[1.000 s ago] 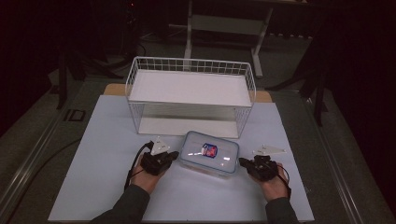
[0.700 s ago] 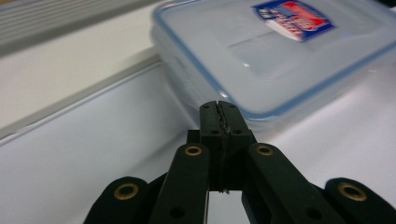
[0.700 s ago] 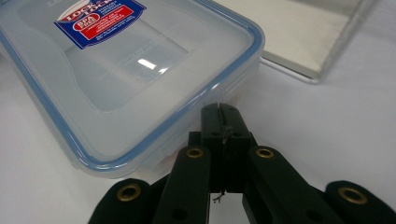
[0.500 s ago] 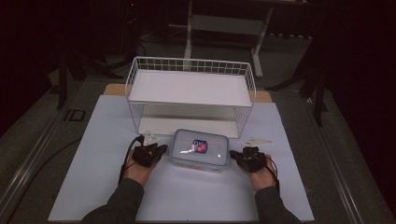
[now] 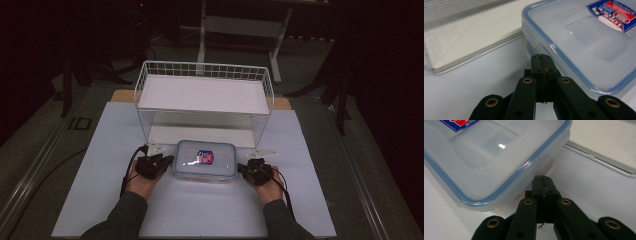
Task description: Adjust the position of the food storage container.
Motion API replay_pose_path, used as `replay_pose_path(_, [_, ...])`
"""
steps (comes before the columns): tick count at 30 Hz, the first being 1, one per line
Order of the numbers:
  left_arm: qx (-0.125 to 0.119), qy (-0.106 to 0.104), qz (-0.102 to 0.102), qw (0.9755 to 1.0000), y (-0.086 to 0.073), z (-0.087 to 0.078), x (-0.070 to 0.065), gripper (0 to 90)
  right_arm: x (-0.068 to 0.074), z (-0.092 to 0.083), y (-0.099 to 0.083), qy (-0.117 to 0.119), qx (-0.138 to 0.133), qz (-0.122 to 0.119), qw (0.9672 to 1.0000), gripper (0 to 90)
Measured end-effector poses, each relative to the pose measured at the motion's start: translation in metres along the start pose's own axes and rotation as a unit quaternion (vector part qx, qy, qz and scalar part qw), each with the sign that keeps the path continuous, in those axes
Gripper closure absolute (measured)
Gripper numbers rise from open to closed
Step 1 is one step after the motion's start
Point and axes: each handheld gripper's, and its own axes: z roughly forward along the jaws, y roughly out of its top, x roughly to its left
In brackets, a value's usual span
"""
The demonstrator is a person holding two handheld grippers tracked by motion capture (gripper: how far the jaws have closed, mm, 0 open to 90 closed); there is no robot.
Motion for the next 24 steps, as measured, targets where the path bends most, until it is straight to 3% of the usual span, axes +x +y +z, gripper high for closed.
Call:
replay_pose_path(4, [-0.009, -0.009, -0.021, 0.9997, -0.011, -0.009, 0.005, 89.8, 0.009, 0.001, 0.001, 0.009, 0.004, -0.013, 0.9999, 89.9])
replay_pose_path(14, [-0.010, -0.013, -0.033, 0.9993, -0.022, -0.021, 0.006, 89.7, 0.018, 0.003, 0.001, 0.027, 0.004, -0.022, 0.9994, 89.8])
replay_pose_path(20, [-0.010, -0.012, -0.036, 0.9992, -0.025, -0.023, 0.007, 87.1, 0.015, 0.001, 0.001, 0.040, 0.002, -0.004, 0.9992, 88.3])
replay_pose_path(24, [-0.023, 0.003, -0.056, 0.9982, -0.027, -0.027, 0.015, 79.3, 0.006, -0.011, 0.004, 0.013, -0.009, 0.020, 0.9997, 84.3])
